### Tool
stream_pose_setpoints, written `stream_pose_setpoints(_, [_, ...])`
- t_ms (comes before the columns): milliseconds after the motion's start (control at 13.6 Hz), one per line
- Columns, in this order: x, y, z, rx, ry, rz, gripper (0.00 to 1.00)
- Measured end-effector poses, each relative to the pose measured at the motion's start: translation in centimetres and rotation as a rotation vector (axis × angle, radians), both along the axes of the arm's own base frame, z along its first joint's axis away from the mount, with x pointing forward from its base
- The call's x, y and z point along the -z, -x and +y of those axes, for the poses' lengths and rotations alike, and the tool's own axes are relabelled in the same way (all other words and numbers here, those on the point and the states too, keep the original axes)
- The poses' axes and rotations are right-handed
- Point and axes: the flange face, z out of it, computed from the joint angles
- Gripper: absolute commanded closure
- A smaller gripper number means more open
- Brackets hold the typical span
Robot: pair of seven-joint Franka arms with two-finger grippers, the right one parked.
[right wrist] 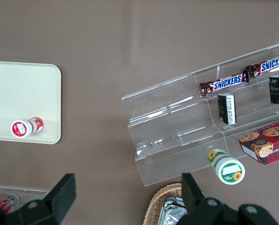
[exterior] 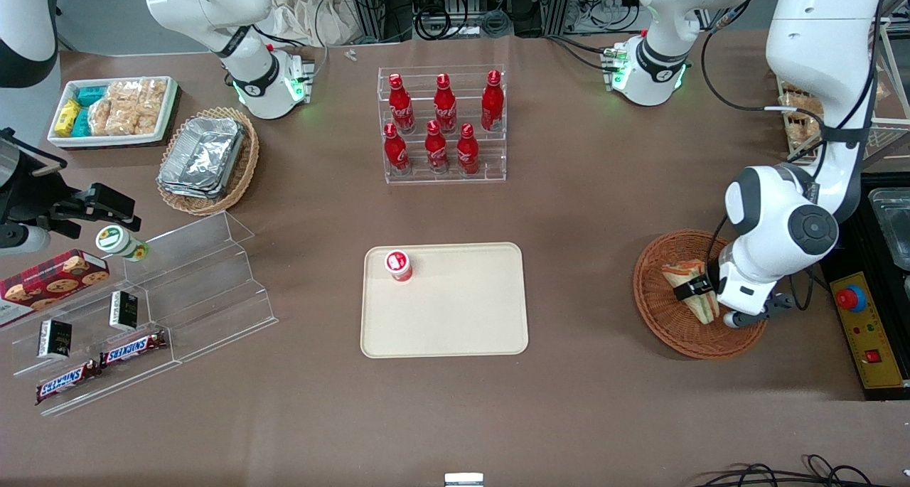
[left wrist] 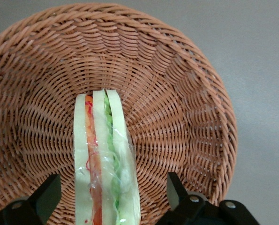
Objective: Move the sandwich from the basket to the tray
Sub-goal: 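Close the left gripper on the wrapped sandwich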
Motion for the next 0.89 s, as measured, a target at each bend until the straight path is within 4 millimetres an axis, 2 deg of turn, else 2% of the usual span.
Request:
stream_pose_setpoints(369, [1.6,0.1,0.4,-0.011,-0.001,0.013,0.02])
stream_pose_setpoints(516, [2.0,0.1,0.6,-0.015,-0.003,0.019,0.11])
stream_pose_setpoints(590, [2.1,0.1,0.6,-0.016,-0.003,0.020,0.18])
stream_pose_setpoints(885, [2.1,0.1,0.7,-0.034,-0.003,0.017,0.78])
